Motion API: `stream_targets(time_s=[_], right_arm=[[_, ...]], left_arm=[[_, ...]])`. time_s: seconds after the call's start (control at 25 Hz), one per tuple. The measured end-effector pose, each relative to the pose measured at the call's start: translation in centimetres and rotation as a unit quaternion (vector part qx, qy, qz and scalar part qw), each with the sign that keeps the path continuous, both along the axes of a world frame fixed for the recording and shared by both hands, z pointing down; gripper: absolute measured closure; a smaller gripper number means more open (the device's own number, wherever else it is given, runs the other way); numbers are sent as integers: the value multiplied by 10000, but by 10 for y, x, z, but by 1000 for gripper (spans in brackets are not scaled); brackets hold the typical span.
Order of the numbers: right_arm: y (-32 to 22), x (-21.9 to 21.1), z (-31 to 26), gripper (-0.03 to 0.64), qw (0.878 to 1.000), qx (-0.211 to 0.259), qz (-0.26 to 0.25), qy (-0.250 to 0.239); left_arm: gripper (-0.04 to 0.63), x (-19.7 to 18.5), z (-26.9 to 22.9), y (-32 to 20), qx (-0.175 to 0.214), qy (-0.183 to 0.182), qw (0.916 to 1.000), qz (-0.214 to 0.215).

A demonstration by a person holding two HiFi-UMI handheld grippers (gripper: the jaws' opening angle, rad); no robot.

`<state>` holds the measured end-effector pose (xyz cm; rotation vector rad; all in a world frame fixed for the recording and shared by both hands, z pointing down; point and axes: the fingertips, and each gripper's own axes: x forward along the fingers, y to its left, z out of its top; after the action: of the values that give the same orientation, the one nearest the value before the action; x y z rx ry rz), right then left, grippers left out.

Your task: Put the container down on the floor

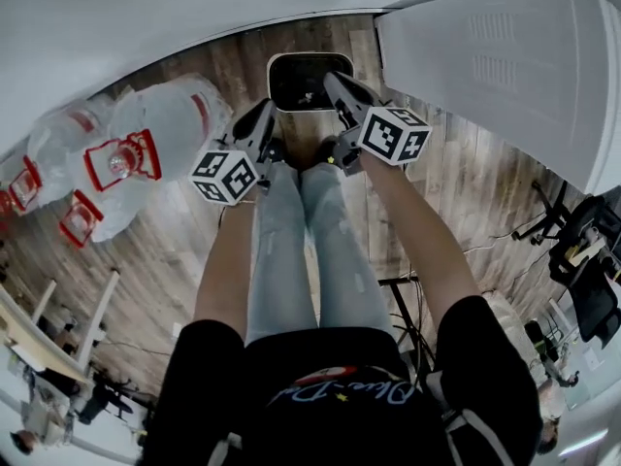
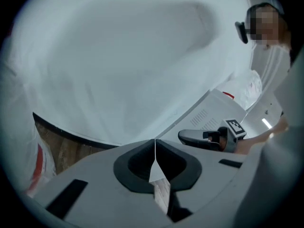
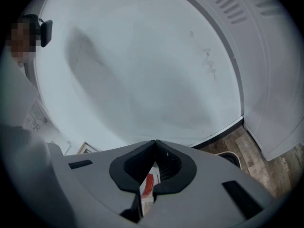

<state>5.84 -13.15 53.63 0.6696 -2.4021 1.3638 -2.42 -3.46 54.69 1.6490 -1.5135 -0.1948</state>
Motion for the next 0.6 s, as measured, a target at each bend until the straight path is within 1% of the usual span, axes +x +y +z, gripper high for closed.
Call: stream_targets(time_s=[0.12, 0.2, 0.36, 0.52, 0.6], right_arm=[[3, 9, -34, 617, 9996, 250, 78, -43], [6, 15, -54, 617, 9992, 399, 80, -15], [7, 24, -98, 617, 9963, 858, 103, -31], [18, 36, -152, 617, 9917, 1276, 152, -79], [20, 40, -180, 617, 9886, 1490, 226, -58]], left_arm=[[588, 5, -30, 2, 152, -178, 9996, 132], [588, 10, -48, 2, 202, -356, 9987, 309], [589, 15, -92, -4, 402, -791, 9937, 689], [589, 22, -145, -1, 531, -1078, 9890, 859], [589, 22, -173, -4, 605, -1154, 9873, 906]])
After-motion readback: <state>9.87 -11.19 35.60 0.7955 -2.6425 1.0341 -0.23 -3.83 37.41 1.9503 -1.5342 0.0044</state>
